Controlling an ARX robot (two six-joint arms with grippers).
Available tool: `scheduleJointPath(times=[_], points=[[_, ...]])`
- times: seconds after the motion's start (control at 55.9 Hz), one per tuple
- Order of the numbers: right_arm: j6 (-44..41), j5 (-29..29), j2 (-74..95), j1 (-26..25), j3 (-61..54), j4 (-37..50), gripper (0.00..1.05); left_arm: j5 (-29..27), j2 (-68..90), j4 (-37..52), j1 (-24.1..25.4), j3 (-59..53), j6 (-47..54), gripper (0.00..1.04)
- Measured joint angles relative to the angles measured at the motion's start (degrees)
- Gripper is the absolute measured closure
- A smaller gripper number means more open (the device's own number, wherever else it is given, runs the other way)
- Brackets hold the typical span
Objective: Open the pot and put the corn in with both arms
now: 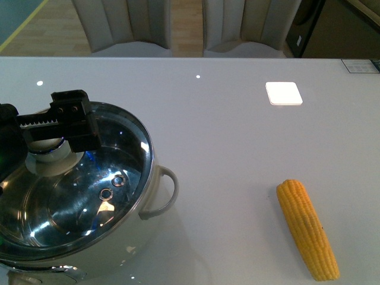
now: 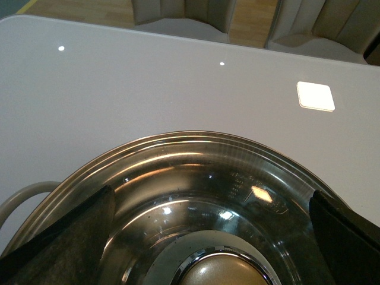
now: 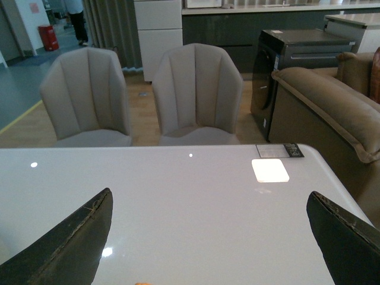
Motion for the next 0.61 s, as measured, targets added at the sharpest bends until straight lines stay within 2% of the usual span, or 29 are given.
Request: scheduleJointPath(times=[0.215, 0.608], points=[[0.00, 0.00, 0.00, 0.00, 0.00, 0.00, 0.09, -1.64, 7.72, 5.97, -0.76, 0.52, 0.92, 0.07], [0.00, 0.00, 0.00, 0.00, 0.00, 0.00, 0.09, -2.49, 11.10, 9.42, -1.33, 1.14, 2.64, 0.09]])
